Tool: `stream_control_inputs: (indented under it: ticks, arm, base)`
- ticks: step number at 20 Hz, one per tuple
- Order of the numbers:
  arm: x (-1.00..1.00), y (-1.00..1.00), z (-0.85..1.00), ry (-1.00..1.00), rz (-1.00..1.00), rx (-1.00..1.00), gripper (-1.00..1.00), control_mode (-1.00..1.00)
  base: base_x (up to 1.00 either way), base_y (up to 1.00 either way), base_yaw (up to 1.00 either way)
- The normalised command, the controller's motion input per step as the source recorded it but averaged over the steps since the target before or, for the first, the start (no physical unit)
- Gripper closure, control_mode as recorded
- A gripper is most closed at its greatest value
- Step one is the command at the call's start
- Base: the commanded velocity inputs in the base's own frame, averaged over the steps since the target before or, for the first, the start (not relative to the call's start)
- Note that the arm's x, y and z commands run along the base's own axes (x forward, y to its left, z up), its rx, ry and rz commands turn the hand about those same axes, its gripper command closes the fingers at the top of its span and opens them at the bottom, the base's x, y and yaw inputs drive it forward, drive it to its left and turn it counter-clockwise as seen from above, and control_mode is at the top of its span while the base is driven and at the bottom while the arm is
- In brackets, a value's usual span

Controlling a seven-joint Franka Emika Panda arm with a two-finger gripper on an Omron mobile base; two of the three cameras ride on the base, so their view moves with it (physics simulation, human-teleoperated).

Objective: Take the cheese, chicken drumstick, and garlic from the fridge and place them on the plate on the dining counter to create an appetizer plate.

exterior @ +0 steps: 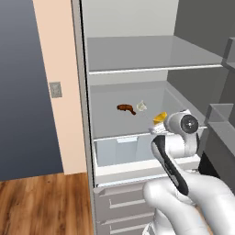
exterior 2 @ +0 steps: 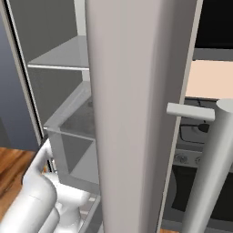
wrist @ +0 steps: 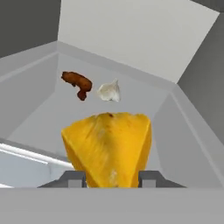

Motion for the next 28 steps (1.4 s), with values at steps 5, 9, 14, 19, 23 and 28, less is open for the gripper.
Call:
stream_control_inputs:
  ticks: [5,9,14,19,23,28]
  arm:
    - [-0.45,0.15,0.12,-0.03,0.02,-0.05,1.00,1.00]
    - [0.00,0.00,0.00,0.00,0.00,0.00,1.00,1.00]
    - [0.00,0.00,0.00,0.00,0.00,0.00,1.00,1.00]
    - [0.00,0.00,0.00,0.00,0.00,0.00,1.00,1.00]
    - [0.00,0.00,0.00,0.00,0.00,0.00,1.00,1.00]
    - [0.00,0.00,0.00,0.00,0.00,0.00,1.00,1.00]
  base:
    - [-0.34,0.09,0.01]
    - [-0.94,0.33,0.03]
    - [-0.88,0.80,0.00]
    - [-0.89,1.00,0.00]
    - [-0.99,1.00,0.00]
    - [-1.00,0.84,0.00]
